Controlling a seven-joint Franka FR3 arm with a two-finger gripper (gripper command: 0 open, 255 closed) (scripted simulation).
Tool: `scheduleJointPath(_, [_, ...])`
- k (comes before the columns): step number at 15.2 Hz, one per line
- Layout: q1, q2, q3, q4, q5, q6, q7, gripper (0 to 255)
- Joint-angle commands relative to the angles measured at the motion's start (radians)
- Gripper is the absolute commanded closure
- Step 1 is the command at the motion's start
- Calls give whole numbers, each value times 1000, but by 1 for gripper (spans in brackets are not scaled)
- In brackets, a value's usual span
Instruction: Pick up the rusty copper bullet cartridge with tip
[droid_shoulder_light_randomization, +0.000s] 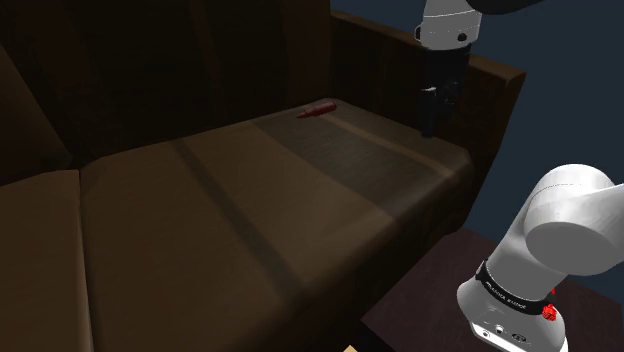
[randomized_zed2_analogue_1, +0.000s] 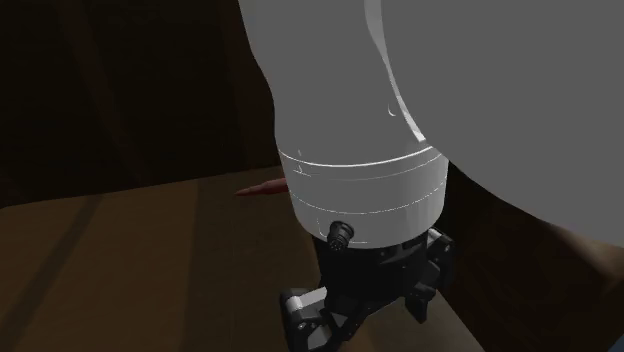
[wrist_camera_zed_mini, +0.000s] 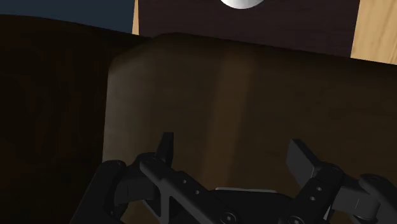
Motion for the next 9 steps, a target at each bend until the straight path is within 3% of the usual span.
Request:
scheduleJointPath(1, [0,0,0,0,0,0,0,0])
scheduleJointPath(9, [79,233,-169,127,-119,175,-426,0])
